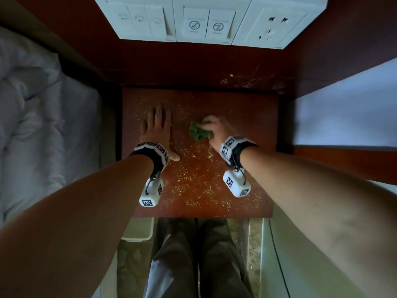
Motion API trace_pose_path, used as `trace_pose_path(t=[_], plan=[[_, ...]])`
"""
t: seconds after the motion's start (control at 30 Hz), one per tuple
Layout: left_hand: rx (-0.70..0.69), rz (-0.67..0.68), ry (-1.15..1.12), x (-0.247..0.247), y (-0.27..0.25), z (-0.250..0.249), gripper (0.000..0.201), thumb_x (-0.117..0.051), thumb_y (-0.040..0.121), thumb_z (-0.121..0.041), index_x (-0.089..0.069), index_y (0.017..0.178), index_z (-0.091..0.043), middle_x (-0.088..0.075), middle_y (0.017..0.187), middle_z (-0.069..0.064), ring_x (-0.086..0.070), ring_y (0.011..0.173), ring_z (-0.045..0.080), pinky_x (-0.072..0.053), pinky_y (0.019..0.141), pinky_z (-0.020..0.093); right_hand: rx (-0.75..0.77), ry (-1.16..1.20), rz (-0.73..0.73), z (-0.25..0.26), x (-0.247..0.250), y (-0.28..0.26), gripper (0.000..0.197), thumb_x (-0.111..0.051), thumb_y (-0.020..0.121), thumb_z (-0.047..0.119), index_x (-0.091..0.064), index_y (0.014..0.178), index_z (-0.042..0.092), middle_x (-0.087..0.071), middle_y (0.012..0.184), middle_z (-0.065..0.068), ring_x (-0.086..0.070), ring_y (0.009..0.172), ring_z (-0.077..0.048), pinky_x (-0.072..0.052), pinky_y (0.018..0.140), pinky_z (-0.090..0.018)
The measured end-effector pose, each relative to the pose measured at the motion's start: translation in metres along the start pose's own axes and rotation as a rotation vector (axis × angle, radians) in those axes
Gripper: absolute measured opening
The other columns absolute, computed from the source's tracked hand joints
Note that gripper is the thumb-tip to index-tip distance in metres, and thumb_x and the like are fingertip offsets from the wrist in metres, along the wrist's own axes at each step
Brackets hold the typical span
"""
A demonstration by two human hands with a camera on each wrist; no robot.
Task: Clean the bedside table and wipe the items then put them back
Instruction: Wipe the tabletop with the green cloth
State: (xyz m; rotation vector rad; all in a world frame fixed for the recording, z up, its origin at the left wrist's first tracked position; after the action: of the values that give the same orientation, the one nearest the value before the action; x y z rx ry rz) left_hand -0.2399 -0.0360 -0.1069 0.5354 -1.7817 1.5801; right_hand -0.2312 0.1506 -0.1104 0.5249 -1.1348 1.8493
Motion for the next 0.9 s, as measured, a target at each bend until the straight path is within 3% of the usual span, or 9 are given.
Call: trace_pose_path(t=[0.07, 0.13, 0.2, 0.27, 0.33, 0.5, 0.6, 0.7, 0.9], plan=[[0.007, -0.002, -0.011, 0.0, 0.0, 0.0, 0.156, -0.088, 0.05, -0.061, 0.02, 0.154, -0.017, 0.03, 0.159, 0.012, 0.02, 0.149, 0.034, -0.004, 0.122, 0.054, 0.02, -0.006, 0.122, 0.0, -0.012, -0.011, 0.055, -0.056, 0.09, -0.001, -0.059, 0.13, 0.037, -0.049, 0.139, 0.008, -0.048, 0.124, -0.017, -0.045, 0.102, -0.029], [0.01, 0.002, -0.013, 0.0, 0.0, 0.0, 0.155, -0.088, 0.051, -0.06, 0.02, 0.154, -0.017, 0.031, 0.159, 0.011, 0.02, 0.149, 0.034, -0.003, 0.122, 0.053, -0.075, 0.154, 0.078, -0.004, -0.004, -0.013, 0.048, -0.06, 0.09, 0.002, -0.063, 0.123, 0.036, -0.057, 0.126, 0.011, -0.057, 0.112, -0.014, -0.051, 0.088, -0.024], [0.005, 0.002, -0.014, -0.001, 0.001, 0.0, 0.155, -0.088, 0.052, -0.06, 0.02, 0.154, -0.017, 0.032, 0.158, 0.011, 0.021, 0.148, 0.034, -0.002, 0.122, 0.053, -0.217, 0.302, -0.174, -0.017, 0.021, -0.012, 0.045, -0.058, 0.089, -0.001, -0.065, 0.123, 0.028, -0.057, 0.119, 0.009, -0.059, 0.102, -0.014, -0.054, 0.082, -0.025], [-0.001, -0.01, -0.019, -0.002, 0.002, 0.001, 0.155, -0.088, 0.052, -0.06, 0.021, 0.154, -0.018, 0.032, 0.158, 0.011, 0.022, 0.148, 0.033, -0.002, 0.122, 0.052, -0.333, 0.286, -0.449, -0.034, 0.046, -0.013, 0.05, -0.052, 0.087, -0.005, -0.064, 0.127, 0.022, -0.054, 0.121, 0.0, -0.055, 0.107, -0.021, -0.048, 0.092, -0.029], [-0.007, -0.015, -0.026, -0.004, 0.002, 0.002, 0.155, -0.088, 0.052, -0.061, 0.021, 0.154, -0.018, 0.032, 0.159, 0.01, 0.022, 0.148, 0.033, 0.0, 0.122, 0.052, -0.442, 0.246, -0.538, -0.051, 0.054, -0.01, 0.05, -0.049, 0.087, -0.002, -0.061, 0.131, 0.02, -0.051, 0.123, -0.006, -0.051, 0.112, -0.028, -0.044, 0.099, -0.033], [-0.014, -0.026, -0.039, -0.003, 0.004, 0.001, 0.155, -0.089, 0.051, -0.059, 0.019, 0.155, -0.017, 0.029, 0.159, 0.011, 0.02, 0.149, 0.034, 0.0, 0.122, 0.052, -0.38, 0.069, -0.415, -0.032, 0.047, 0.021, 0.052, -0.05, 0.088, -0.003, -0.059, 0.133, 0.02, -0.045, 0.138, 0.003, -0.043, 0.122, -0.025, -0.034, 0.09, -0.022], [-0.018, -0.025, -0.046, -0.002, 0.003, 0.002, 0.156, -0.09, 0.051, -0.057, 0.019, 0.155, -0.017, 0.03, 0.159, 0.011, 0.02, 0.149, 0.034, 0.0, 0.121, 0.052, -0.275, 0.028, -0.377, -0.008, 0.044, 0.038, 0.05, -0.049, 0.089, -0.002, -0.06, 0.132, 0.02, -0.045, 0.14, 0.004, -0.043, 0.123, -0.025, -0.043, 0.094, -0.026], [-0.022, -0.029, -0.051, -0.001, 0.003, 0.002, 0.156, -0.09, 0.051, -0.057, 0.018, 0.155, -0.016, 0.029, 0.159, 0.011, 0.021, 0.148, 0.034, -0.001, 0.122, 0.053, -0.178, 0.017, -0.321, 0.007, 0.038, 0.047, 0.049, -0.048, 0.089, -0.002, -0.063, 0.129, 0.021, -0.047, 0.139, 0.005, -0.043, 0.122, -0.026, -0.04, 0.088, -0.024], [-0.022, -0.004, -0.044, -0.001, 0.003, -0.001, 0.155, -0.089, 0.051, -0.057, 0.018, 0.155, -0.015, 0.03, 0.159, 0.011, 0.022, 0.148, 0.034, 0.0, 0.122, 0.053, -0.014, 0.022, -0.193, 0.032, 0.021, 0.041, 0.057, -0.049, 0.089, -0.002, -0.06, 0.132, 0.034, -0.049, 0.137, 0.006, -0.042, 0.123, -0.023, -0.042, 0.102, -0.035]])
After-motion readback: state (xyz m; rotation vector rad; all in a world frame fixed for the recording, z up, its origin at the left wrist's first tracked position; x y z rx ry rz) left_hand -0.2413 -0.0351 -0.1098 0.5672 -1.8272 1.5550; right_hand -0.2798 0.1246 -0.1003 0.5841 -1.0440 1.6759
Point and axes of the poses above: each hand's wrist, its own y-axis towards the middle knuckle, its own x-axis out of the back of the hand, z = x × y, the point moved 6 cm from there along y, towards the middle knuckle
